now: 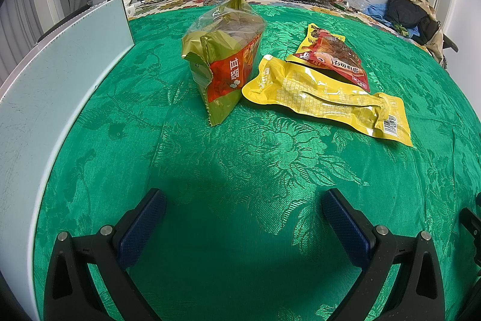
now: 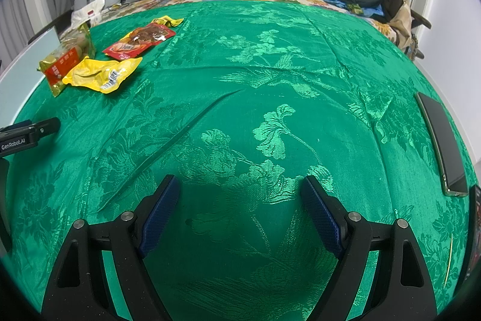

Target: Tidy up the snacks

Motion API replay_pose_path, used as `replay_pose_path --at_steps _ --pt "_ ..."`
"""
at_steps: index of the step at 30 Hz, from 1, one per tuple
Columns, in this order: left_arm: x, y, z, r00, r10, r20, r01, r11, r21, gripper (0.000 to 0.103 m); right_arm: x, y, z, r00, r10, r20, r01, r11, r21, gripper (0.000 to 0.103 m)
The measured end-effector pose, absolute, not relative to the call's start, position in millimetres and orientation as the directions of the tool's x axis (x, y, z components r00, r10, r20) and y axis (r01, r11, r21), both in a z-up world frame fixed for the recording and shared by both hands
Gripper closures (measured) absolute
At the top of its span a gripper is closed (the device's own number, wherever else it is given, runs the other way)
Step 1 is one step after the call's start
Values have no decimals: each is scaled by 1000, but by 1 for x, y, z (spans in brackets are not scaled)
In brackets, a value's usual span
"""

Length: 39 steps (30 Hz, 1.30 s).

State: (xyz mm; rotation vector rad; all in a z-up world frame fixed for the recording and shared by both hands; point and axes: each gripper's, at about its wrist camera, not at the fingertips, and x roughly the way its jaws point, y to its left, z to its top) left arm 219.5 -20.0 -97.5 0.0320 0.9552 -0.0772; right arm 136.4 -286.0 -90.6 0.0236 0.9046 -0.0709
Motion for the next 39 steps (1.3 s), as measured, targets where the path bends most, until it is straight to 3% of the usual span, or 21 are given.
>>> replay_pose_path --at_steps 30,33,36,39 --pt "220 -20 -97 573 -53 -817 82 997 -8 0 137 -286 -90 616 -49 -786 70 997 -7 17" --pt "221 -19 -94 510 -77 -857 142 990 -5 0 137 -286 -90 616 -48 -786 70 998 -6 17" --pt "234 -12 -79 425 -70 -903 171 985 4 6 138 -286 -90 616 -47 -786 70 998 -5 17" --pt "247 -3 -32 520 -138 -843 203 978 -35 6 138 -286 -90 616 -47 -786 70 998 -5 17"
